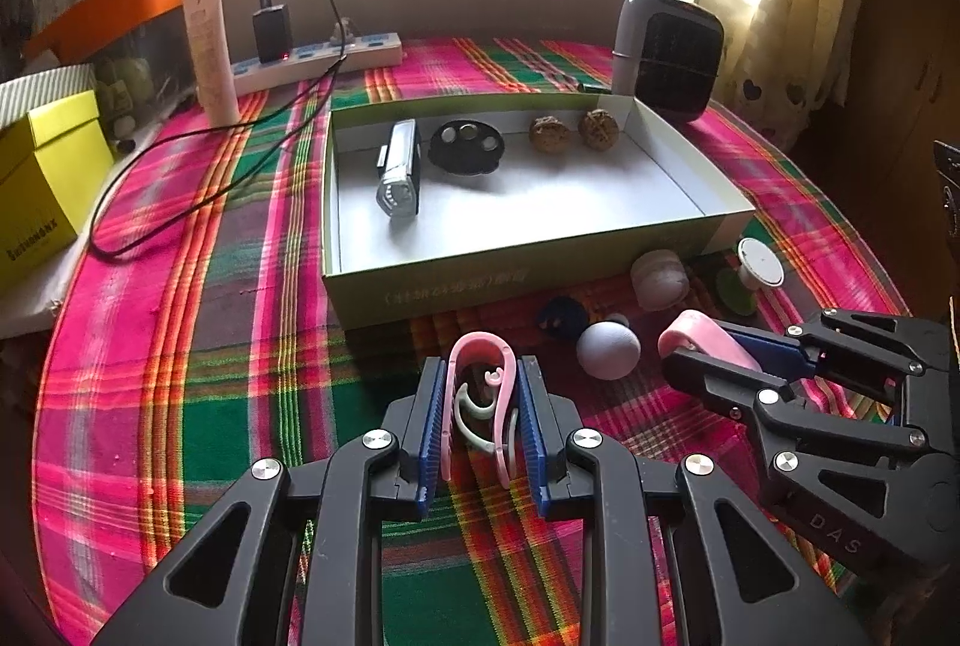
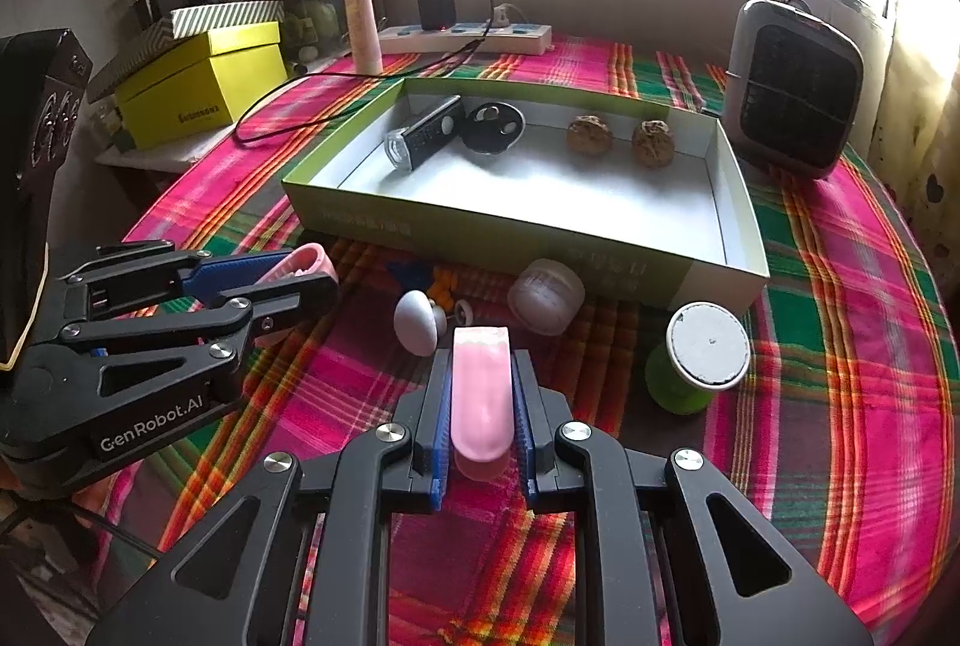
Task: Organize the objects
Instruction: 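Lift the hook toy with the left tool while the right tool lifts the pink clip, then carry the hook toy and the pink clip over the box lid with both tools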
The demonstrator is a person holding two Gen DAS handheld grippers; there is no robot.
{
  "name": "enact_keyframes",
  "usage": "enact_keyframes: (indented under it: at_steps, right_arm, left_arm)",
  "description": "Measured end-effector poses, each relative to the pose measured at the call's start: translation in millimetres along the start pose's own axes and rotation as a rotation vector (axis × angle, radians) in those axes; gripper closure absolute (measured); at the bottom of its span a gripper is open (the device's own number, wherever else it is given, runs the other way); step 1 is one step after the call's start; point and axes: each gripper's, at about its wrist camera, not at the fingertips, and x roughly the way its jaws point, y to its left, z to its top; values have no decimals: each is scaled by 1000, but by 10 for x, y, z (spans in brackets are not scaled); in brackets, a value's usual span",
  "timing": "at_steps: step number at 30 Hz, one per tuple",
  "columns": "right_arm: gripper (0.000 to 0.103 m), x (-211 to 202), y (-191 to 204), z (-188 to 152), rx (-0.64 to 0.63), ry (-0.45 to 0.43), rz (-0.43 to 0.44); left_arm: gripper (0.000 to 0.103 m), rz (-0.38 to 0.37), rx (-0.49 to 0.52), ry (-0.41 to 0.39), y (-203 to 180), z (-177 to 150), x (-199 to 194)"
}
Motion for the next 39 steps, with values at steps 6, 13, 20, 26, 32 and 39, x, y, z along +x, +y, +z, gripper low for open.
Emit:
enact_keyframes:
  at_steps: [6,13,20,26,32,39]
  right_arm:
    - [84,-53,-11,33,8,-17,4]
    - [84,-130,-66,115,26,-43,6]
    - [84,-195,-119,220,25,-68,-3]
    - [84,-194,-202,319,39,-76,-11]
    - [84,-180,-316,447,45,-86,-22]
    - [84,-91,-475,559,67,-80,-34]
  left_arm:
    - [81,5,7,-14,-13,40,-44]
    - [81,-7,3,-37,-22,141,-99]
    - [81,-15,2,-61,-50,257,-127]
    - [81,-20,2,-71,-49,377,-100]
    - [81,-20,-8,-79,-28,514,-42]
    - [81,-16,-23,-72,4,663,79]
